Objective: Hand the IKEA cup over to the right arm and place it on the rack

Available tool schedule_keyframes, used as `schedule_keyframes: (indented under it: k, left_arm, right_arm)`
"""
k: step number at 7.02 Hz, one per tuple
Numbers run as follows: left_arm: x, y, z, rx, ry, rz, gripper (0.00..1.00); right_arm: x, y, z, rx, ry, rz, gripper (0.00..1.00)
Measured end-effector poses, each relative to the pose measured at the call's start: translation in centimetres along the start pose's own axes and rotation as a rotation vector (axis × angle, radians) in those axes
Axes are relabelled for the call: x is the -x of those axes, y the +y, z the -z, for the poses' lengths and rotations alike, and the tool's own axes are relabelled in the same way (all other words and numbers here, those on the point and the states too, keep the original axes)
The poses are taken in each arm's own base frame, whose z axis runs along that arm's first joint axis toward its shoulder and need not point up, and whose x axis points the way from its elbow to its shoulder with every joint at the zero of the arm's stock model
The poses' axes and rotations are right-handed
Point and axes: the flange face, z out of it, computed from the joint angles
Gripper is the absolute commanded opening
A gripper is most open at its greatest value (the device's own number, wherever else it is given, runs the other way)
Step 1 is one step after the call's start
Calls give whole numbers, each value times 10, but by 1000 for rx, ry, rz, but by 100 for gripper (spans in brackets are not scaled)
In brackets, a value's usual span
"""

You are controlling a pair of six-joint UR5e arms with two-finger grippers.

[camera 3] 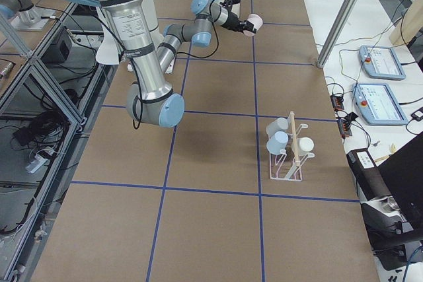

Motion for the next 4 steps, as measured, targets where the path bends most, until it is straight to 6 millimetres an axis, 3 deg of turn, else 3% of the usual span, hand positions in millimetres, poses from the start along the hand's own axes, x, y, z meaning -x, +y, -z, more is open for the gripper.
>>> schedule_keyframes:
  k: [4]
  left_arm:
    - [14,3,1,-28,-26,-37,100]
  right_arm:
    - [-133,41,-42,368,107,522,0]
